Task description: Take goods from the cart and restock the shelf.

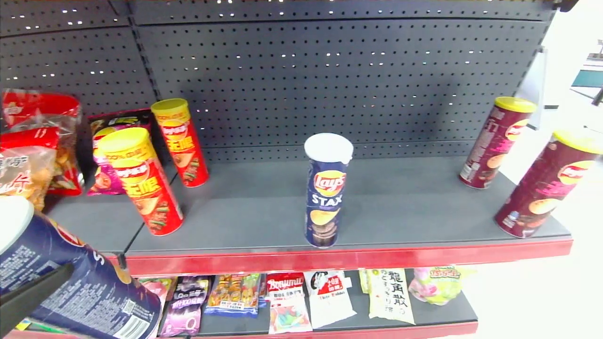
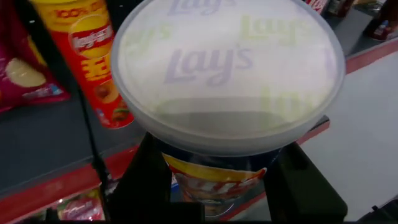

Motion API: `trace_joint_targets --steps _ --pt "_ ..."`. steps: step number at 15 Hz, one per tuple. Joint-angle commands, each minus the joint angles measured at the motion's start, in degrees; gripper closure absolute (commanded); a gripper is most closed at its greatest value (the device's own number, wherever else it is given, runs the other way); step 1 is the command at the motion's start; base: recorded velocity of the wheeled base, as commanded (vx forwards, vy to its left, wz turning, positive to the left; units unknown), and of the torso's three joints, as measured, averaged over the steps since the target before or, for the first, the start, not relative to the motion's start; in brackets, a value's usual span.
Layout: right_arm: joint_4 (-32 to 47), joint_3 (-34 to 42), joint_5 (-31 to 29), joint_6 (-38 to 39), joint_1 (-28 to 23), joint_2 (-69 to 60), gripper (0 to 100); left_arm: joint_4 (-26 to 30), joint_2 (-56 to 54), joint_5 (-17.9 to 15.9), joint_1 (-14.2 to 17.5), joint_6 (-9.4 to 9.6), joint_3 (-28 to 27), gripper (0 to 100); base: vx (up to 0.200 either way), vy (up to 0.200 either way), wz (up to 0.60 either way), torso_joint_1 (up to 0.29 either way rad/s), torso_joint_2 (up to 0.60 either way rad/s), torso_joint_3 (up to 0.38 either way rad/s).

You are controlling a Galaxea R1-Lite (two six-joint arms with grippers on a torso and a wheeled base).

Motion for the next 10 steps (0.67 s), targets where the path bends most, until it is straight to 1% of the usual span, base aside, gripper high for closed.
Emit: trace_joint_targets --steps 1,4,5,7,8,10 --pt "0.0 0.0 0.0 -0.1 0.0 0.1 0 0.0 0.2 0.0 0.0 -0.01 -0.2 100 0.0 0.0 -0.6 0.002 0.01 0.002" --pt "0.0 0.0 0.0 -0.1 0.0 0.1 0 0.0 0.9 0.0 0.0 -0.01 -0.2 100 0.0 0.0 0.0 0.0 0.0 0.0" --pt "0.0 0.0 0.0 0.0 0.0 0.0 0 -0.3 3.0 0.0 0.0 0.17 -0.6 100 0.0 0.0 0.0 0.0 0.0 0.0" --pt "0.0 0.0 0.0 0.0 0.0 0.1 0 -3.8 7.7 0.0 0.0 0.17 -1.3 100 0.0 0.0 0.0 0.0 0.0 0.0" --pt "0.0 0.0 0.0 0.0 0.0 0.1 0 -6.1 11.0 -0.1 -0.5 0.17 -2.8 100 0.0 0.0 0.0 0.0 0.0 0.0" --pt "0.0 0.0 0.0 0.0 0.0 0.1 0 -8.2 17.8 0.1 -3.2 0.08 -7.4 100 0.0 0.0 0.0 0.0 0.0 0.0"
